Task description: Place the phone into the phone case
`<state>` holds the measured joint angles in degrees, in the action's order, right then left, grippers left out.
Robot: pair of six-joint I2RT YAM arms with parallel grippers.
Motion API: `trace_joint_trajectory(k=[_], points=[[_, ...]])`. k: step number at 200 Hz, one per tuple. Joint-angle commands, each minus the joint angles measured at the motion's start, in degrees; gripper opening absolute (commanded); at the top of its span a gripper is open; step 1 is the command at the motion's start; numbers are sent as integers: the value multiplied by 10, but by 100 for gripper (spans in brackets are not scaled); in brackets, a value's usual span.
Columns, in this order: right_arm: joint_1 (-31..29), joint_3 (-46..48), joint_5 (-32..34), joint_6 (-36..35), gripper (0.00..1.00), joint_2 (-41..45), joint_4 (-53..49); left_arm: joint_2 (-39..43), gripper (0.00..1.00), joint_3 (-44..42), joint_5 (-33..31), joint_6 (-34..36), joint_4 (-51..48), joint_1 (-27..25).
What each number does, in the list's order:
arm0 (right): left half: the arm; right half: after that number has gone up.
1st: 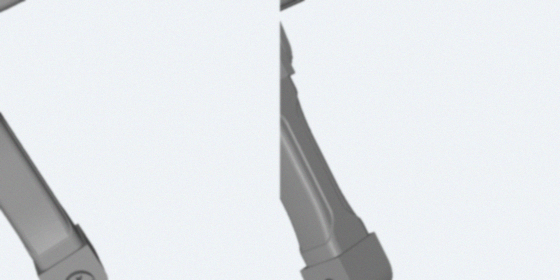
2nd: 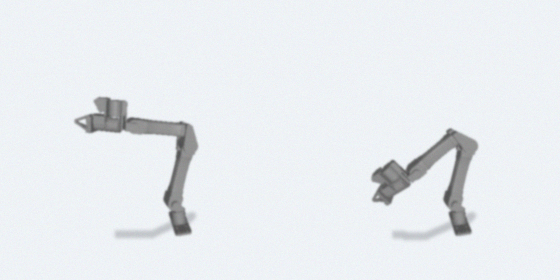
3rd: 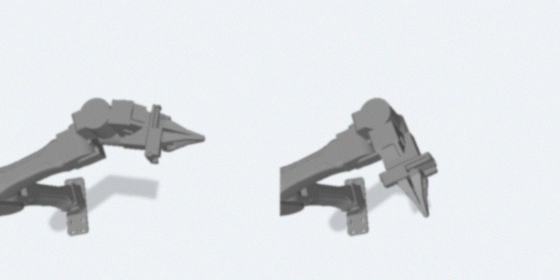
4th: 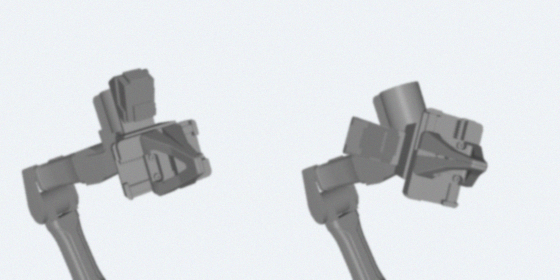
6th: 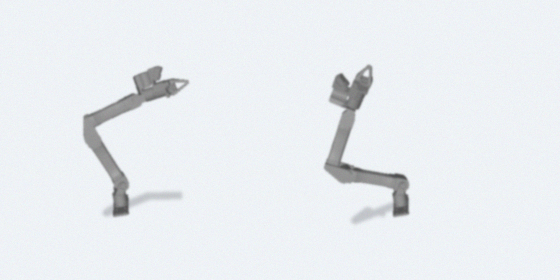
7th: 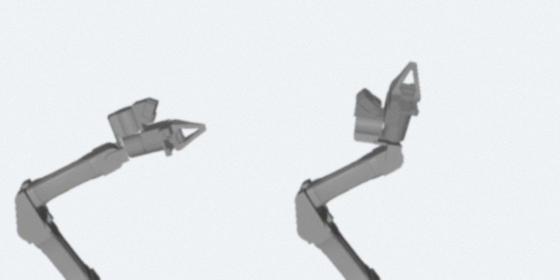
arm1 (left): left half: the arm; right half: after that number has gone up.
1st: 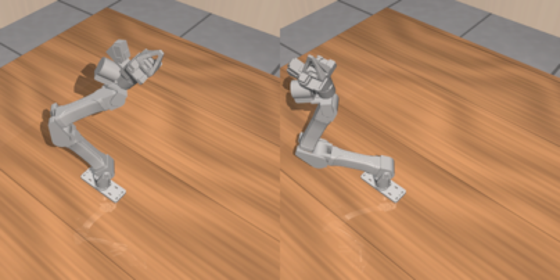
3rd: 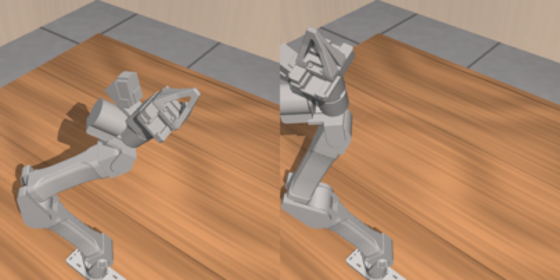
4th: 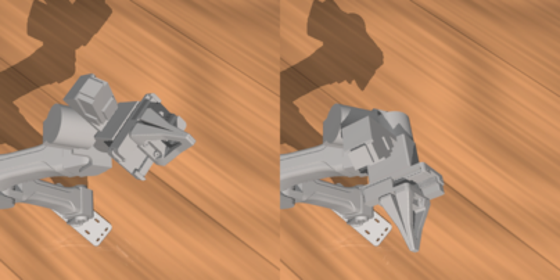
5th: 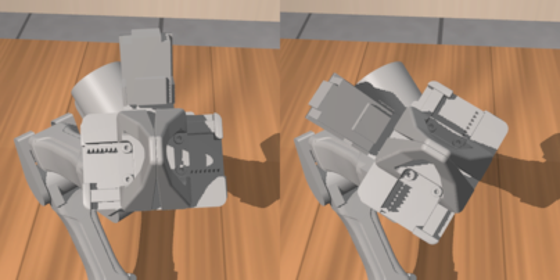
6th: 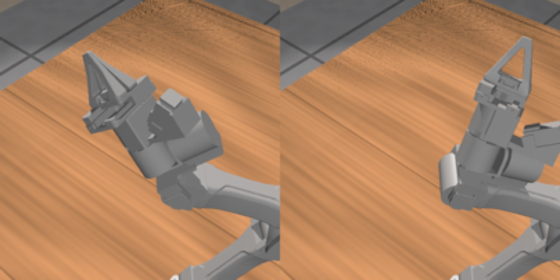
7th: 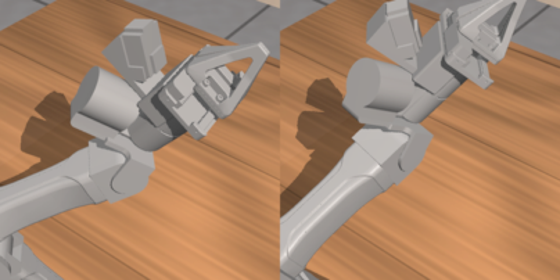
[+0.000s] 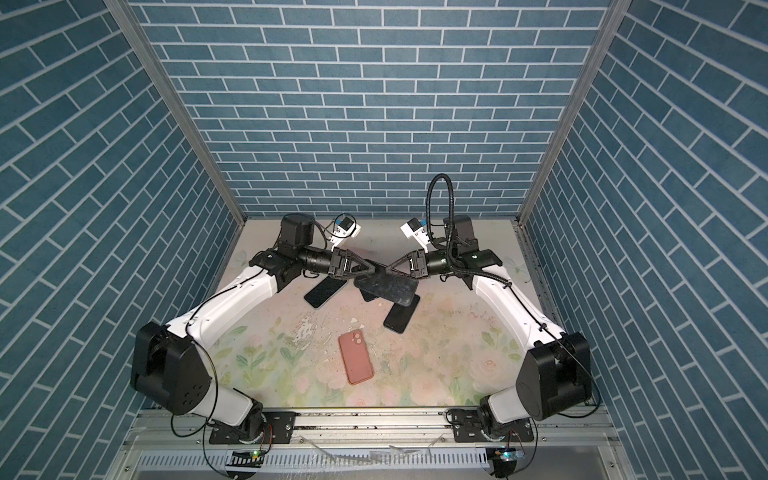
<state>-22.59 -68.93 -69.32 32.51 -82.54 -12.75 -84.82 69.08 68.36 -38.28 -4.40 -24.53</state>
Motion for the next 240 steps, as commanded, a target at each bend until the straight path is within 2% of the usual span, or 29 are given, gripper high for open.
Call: trace_joint_trajectory(k=[1,12,42,53,64,76,91,117,146,161,188,212,240], points=[[0,33,80,179,0,29,236,52,58,-52,-75,-60,95,10],[-7,43,105,202,0,30,264,86,61,-81,-125,-66,99,19],[-53,58,232,204,0,35,240,202,74,-138,-311,-28,-5,52],[-78,70,283,212,0,33,242,245,83,-153,-379,-14,-48,60],[-103,78,327,215,0,32,251,285,99,-173,-425,-10,-73,65],[-127,91,377,221,0,33,271,322,99,-196,-453,-18,-88,69],[-149,111,436,241,0,32,310,359,99,-229,-455,-45,-92,70],[-184,140,526,287,0,11,381,414,100,-295,-409,-101,-85,71],[-232,140,589,338,0,-50,421,504,97,-355,-436,-155,-178,70],[-253,132,608,360,0,-82,443,549,93,-416,-424,-220,-166,71],[-281,108,629,381,0,-128,465,643,86,-543,-412,-343,-48,70],[-299,88,629,403,0,-163,484,709,85,-575,-426,-350,-54,70],[-325,72,629,415,0,-192,486,723,85,-610,-430,-363,-21,70]])
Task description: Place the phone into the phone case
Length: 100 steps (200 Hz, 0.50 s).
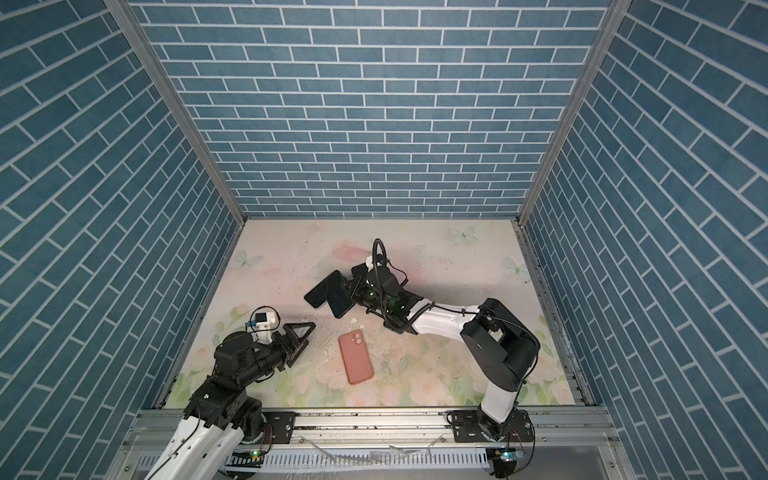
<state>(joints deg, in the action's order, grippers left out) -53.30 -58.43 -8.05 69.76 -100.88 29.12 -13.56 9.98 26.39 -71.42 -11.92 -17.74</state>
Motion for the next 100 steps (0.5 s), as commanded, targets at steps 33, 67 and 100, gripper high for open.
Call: trace_joint_trajectory(k=[33,67,100], points=[[-41,-34,27,55,0,-28,64,2,85,-42,-37,-31,72,2],[-57,-48,24,63,0,-47,76,-28,84,-66,-44,-27,145,2],[-61,-52,9,80,0,-61,100,-65,83,-68,-45,-19,221,2]])
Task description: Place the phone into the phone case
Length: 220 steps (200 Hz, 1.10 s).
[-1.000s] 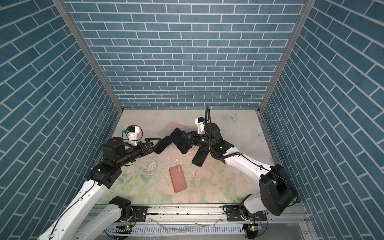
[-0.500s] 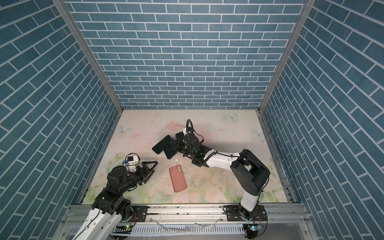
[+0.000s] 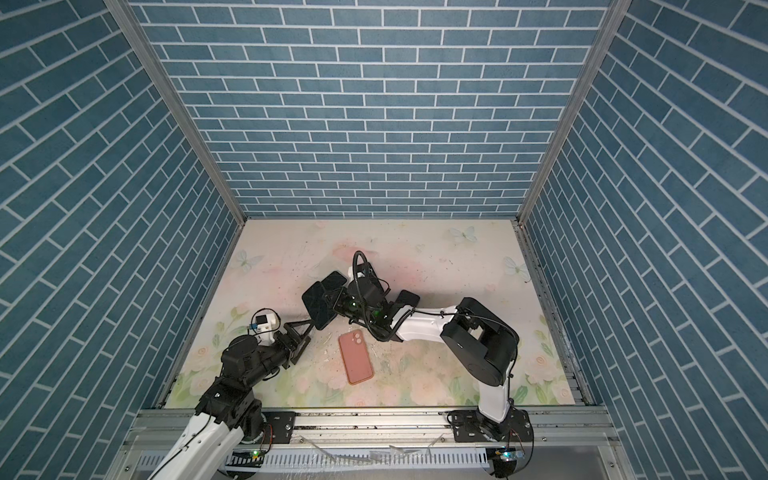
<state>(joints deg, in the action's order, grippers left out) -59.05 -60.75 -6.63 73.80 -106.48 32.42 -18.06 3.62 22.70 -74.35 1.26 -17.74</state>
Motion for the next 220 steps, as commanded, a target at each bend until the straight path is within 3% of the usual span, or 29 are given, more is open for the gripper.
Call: trace_joint_trajectory(k=[1,96,121,139,165,193,220], points=[[-3,-29,-6,40,0,-5,68,-22,83,-4,-9,11,91,2],[-6,-18,-27,65,0,-12,108,-211,60,7,13,32,326,3],[-6,-10,-26,66,0,-7,114,-238,52,18,20,32,359,3],[-6,-4,-25,66,0,-3,120,-246,40,18,18,24,387,3],[-4,-1,-31,68,0,-7,135,-241,37,10,13,11,434,3],[-2,0,-36,68,1,-14,151,-220,21,12,24,10,425,3],[11,2,-63,59,12,-14,167,-189,1,10,28,9,402,3]])
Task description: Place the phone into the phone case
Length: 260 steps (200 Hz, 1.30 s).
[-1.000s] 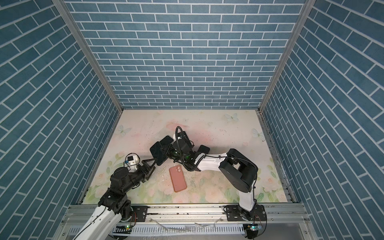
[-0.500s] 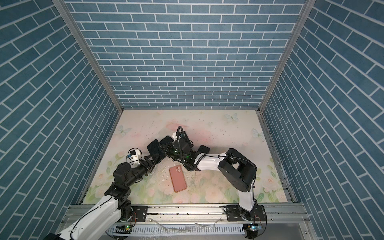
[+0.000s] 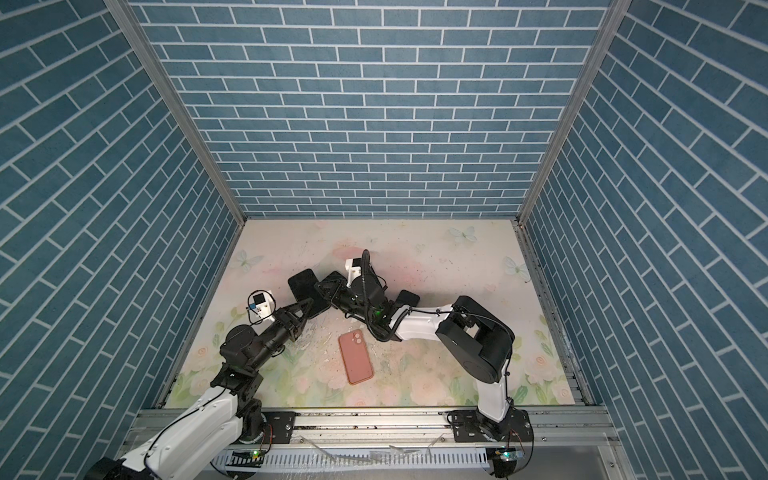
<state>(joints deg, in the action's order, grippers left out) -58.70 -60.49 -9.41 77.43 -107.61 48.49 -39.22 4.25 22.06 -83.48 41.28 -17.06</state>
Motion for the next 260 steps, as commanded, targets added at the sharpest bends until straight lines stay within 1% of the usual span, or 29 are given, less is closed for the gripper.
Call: trace_joint_trajectory(k=[1,16,30,39,44,52,60,80,94,110,134,159,172,226,241,260], points=[[7,0,-37,22,12,-2,7,23,1,3,35,100,0,-4],[20,5,-64,3,20,5,18,57,0,2,39,101,-15,-4],[35,13,-97,-21,29,17,21,81,0,10,53,107,-53,-4],[47,16,-120,-36,33,26,19,93,0,18,70,113,-82,-4],[53,18,-140,-48,36,34,13,98,0,24,82,118,-94,-3],[66,17,-174,-63,39,42,0,103,0,35,104,128,-118,-3],[78,16,-204,-77,41,51,-11,102,0,51,134,144,-148,-3],[105,1,-326,-94,41,59,-29,80,0,94,217,177,-200,-2],[111,-16,-405,-108,41,60,-55,53,0,112,270,177,-193,-2],[112,-24,-458,-132,40,65,-92,31,0,128,301,170,-182,-1],[113,-9,-461,-168,35,85,-133,3,0,152,313,177,-190,2],[113,5,-451,-168,28,98,-126,-15,0,157,311,180,-186,5],[113,11,-446,-169,27,104,-122,-24,0,158,314,179,-181,11],[117,31,-443,-151,28,119,-97,-35,0,164,316,174,-168,33],[117,39,-440,-146,31,121,-89,-36,0,161,312,160,-146,36],[117,51,-436,-133,38,123,-64,-37,0,160,309,157,-139,41]])
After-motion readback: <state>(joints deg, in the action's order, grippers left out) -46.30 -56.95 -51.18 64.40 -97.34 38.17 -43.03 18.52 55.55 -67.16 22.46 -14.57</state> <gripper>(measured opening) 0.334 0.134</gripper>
